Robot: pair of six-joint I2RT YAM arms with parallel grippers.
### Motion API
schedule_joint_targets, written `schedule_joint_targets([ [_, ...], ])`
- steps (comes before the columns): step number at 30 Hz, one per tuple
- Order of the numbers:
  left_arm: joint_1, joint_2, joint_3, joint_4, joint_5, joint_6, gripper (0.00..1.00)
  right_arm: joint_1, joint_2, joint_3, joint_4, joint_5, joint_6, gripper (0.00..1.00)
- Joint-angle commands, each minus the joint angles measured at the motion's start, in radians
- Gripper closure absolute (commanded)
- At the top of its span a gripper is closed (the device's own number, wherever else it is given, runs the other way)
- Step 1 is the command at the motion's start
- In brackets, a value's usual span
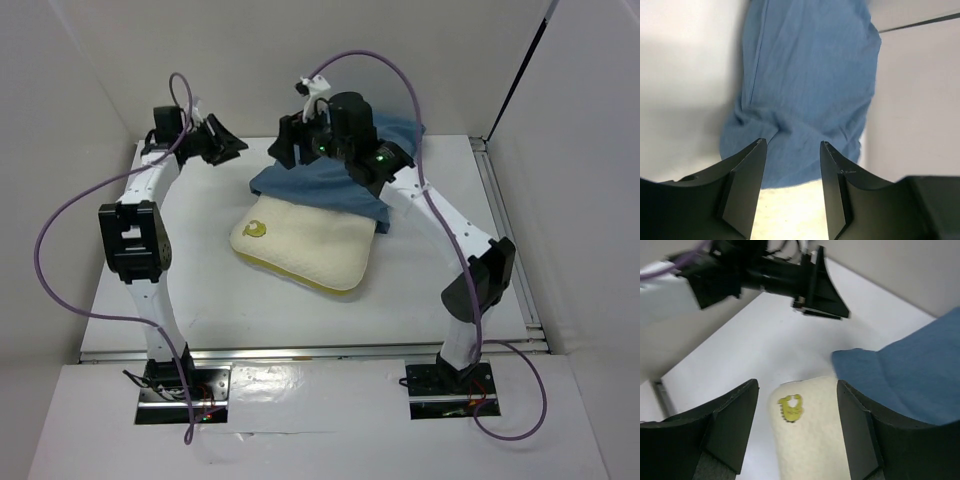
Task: Put the pillow into the pillowcase
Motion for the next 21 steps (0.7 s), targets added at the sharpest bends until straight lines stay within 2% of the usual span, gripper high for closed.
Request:
schedule_joint_targets([
  [1, -0.013, -0.019, 0.205, -0.37, -0.098, 0.374, 0.42, -0.063, -0.07, -0.039, 0.081, 0.05, -0.116, 0.3],
  [3, -0.033, -0.043, 0.293, -0.478, -0.19, 0.471, 0.43, -0.092, -0.09, -0.093, 0.081, 0.061, -0.139, 0.33],
  [4, -0.046, -0.094, 0.293, -0.524, -0.212, 0.57, 0.43, -0.11, -0.09, -0.12, 0.098, 0.061, -0.151, 0.36],
  [6, -0.105, -0.166, 0.252, -0.534, -0.277, 0.671, 0.43, -0.156, -0.118, -0.215, 0.139, 0.061, -0.197, 0.45],
  [7, -0.131, -0.201, 0.229, -0.534, -0.278, 0.78, 0.43, -0.173, -0.118, -0.245, 0.152, 0.047, -0.211, 0.49],
  [8, -0.198, -0.264, 0.21, -0.567, -0.294, 0.838, 0.43, -0.198, -0.118, -0.268, 0.152, 0.047, -0.237, 0.53],
  [9, -0.237, -0.29, 0.181, -0.584, -0.355, 0.884, 0.43, -0.215, -0.109, -0.3, 0.152, 0.047, -0.237, 0.64],
  [12, -0.354, -0.396, 0.082, -0.612, -0.35, 1.025, 0.45, -0.281, -0.054, -0.338, 0.163, 0.033, -0.246, 0.83],
  [13, -0.369, -0.425, 0.052, -0.612, -0.313, 1.051, 0.5, -0.296, -0.038, -0.338, 0.172, 0.012, -0.237, 0.95],
  [15, -0.418, -0.508, -0.027, -0.603, -0.257, 1.116, 0.57, -0.327, 0.008, -0.338, 0.172, 0.012, -0.237, 1.0],
  [16, -0.434, -0.534, -0.05, -0.603, -0.237, 1.145, 0.63, -0.327, 0.022, -0.338, 0.187, 0.012, -0.246, 1.0],
  [17, -0.452, -0.559, -0.07, -0.592, -0.236, 1.188, 0.76, -0.34, 0.037, -0.338, 0.187, 0.012, -0.262, 1.0],
  [18, -0.496, -0.579, -0.106, -0.583, -0.236, 1.209, 0.83, -0.353, 0.064, -0.338, 0.202, 0.001, -0.262, 1.0],
  [21, -0.567, -0.616, -0.127, -0.598, -0.236, 1.291, 0.95, -0.371, 0.135, -0.339, 0.206, -0.008, -0.289, 1.0],
])
